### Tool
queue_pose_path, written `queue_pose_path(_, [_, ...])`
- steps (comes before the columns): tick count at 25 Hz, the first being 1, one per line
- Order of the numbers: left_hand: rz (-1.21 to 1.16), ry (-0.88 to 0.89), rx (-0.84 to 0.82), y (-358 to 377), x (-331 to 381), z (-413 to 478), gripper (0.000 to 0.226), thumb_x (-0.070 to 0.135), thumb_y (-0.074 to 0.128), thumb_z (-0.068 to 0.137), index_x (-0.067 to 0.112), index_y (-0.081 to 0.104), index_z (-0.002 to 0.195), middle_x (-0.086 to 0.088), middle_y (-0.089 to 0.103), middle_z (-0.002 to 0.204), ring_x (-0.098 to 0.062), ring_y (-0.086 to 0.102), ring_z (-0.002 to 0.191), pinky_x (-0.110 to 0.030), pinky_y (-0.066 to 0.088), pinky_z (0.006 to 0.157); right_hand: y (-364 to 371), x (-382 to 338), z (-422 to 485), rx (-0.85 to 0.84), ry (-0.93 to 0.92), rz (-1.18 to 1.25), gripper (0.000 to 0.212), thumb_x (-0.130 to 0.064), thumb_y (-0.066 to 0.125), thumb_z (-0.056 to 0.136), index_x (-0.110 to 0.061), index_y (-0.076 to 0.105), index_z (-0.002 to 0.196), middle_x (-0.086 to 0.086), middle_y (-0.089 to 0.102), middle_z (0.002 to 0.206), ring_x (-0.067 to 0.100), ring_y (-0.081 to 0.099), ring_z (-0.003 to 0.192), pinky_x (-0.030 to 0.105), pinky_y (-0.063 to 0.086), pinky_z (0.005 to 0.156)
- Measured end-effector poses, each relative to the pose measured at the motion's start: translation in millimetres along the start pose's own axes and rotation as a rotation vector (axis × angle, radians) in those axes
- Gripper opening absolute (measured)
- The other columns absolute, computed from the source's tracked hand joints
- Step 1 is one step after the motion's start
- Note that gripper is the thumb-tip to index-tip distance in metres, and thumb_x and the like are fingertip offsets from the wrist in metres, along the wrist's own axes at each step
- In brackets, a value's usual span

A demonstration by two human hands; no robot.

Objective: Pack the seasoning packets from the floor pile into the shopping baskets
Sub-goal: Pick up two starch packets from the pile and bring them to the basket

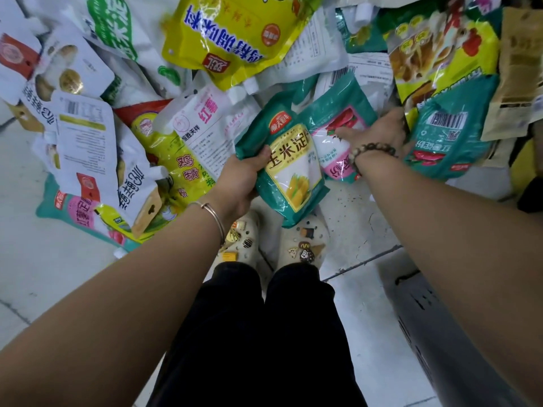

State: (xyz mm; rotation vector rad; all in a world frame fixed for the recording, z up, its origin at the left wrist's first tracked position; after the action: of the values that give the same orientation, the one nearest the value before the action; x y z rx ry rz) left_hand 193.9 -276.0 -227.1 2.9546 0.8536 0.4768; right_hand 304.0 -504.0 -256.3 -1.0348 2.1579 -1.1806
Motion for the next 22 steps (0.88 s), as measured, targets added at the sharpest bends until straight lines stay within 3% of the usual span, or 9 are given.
queue_pose_path(3, [0.028,0.022,-0.008,1.5,9.8,1.7,0.009,0.011,0.060,0.091,0.016,0.063,0.097,0.002,0.072,0.084,-0.014,0.069,0.077,-0.033,0.058,0.074,1.1,-0.3,-2.8,-0.057,-0.151,0.026,0.046,-0.045,0.066,0.079,-0.020,0.059,0.117,0.009,0.063,0.116,0.029,0.055,0.112,0.042,0.038,0.100])
queue_pose_path(5, [0.047,0.072,0.012,-0.1,18.0,-1.1,0.012,0.008,0.064,0.087,0.015,0.064,0.097,0.002,0.073,0.083,-0.012,0.070,0.076,-0.029,0.058,0.069,-0.7,-2.0,-12.0,-0.109,-0.226,0.119,0.033,-0.035,0.058,0.089,-0.012,0.060,0.113,0.015,0.062,0.113,0.031,0.056,0.107,0.034,0.044,0.087])
queue_pose_path(8, [0.170,0.190,0.047,-3.2,30.5,-13.6,0.017,0.006,0.070,0.081,0.018,0.067,0.092,0.008,0.073,0.078,-0.007,0.068,0.072,-0.022,0.054,0.063,-19.3,8.8,-34.6,-0.069,-0.215,0.211,0.034,-0.031,0.052,0.093,-0.004,0.053,0.113,0.020,0.062,0.104,0.030,0.057,0.096,0.034,0.041,0.073])
queue_pose_path(11, [0.252,0.234,0.046,-6.7,43.2,-38.4,0.019,0.005,0.071,0.080,0.020,0.067,0.091,0.007,0.072,0.080,-0.011,0.066,0.076,-0.028,0.053,0.074,-58.9,31.1,-64.6,0.047,-0.098,0.348,0.029,-0.030,0.049,0.095,-0.004,0.052,0.108,0.001,0.054,0.080,0.016,0.047,0.081,0.025,0.026,0.060])
queue_pose_path(12, [0.253,0.234,0.042,-8.1,47.4,-49.0,0.016,0.006,0.070,0.082,0.020,0.067,0.089,0.007,0.073,0.079,-0.011,0.067,0.075,-0.030,0.053,0.075,-75.7,38.2,-76.1,0.086,-0.053,0.419,0.025,-0.028,0.051,0.095,-0.005,0.052,0.103,-0.001,0.052,0.080,0.015,0.047,0.081,0.025,0.026,0.059])
queue_pose_path(16, [0.224,0.230,-0.003,-2.2,66.3,-109.3,0.008,0.016,0.059,0.092,0.020,0.063,0.086,0.011,0.071,0.069,-0.007,0.066,0.065,-0.028,0.052,0.066,-144.5,63.0,-126.8,0.181,0.048,0.641,0.025,-0.018,0.055,0.092,0.000,0.054,0.109,0.017,0.062,0.103,0.029,0.058,0.097,0.031,0.041,0.077])
queue_pose_path(19, [0.223,0.265,-0.064,17.6,81.5,-165.8,0.015,0.023,0.048,0.098,0.018,0.060,0.091,0.011,0.072,0.069,-0.005,0.068,0.064,-0.022,0.054,0.057,-193.2,80.8,-165.7,0.224,0.071,0.633,0.024,-0.016,0.052,0.093,0.002,0.058,0.107,0.024,0.062,0.098,0.035,0.058,0.092,0.036,0.041,0.074])
queue_pose_path(22, [0.232,0.280,-0.147,45.0,90.3,-217.4,0.023,0.035,0.044,0.097,0.019,0.061,0.099,0.005,0.074,0.086,-0.014,0.071,0.081,-0.033,0.059,0.073,-238.3,99.4,-201.1,0.305,0.091,0.644,0.025,-0.017,0.052,0.094,0.006,0.061,0.099,0.026,0.060,0.084,0.038,0.057,0.083,0.034,0.035,0.065])
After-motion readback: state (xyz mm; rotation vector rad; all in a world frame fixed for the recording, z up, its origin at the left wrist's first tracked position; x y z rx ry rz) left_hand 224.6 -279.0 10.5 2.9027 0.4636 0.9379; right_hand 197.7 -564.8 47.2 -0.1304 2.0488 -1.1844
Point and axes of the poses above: each hand's wrist, its own z-axis towards the middle knuckle, its own y-axis out of the palm, x = y × z, the point moved 6 cm from there along z, towards the middle knuckle
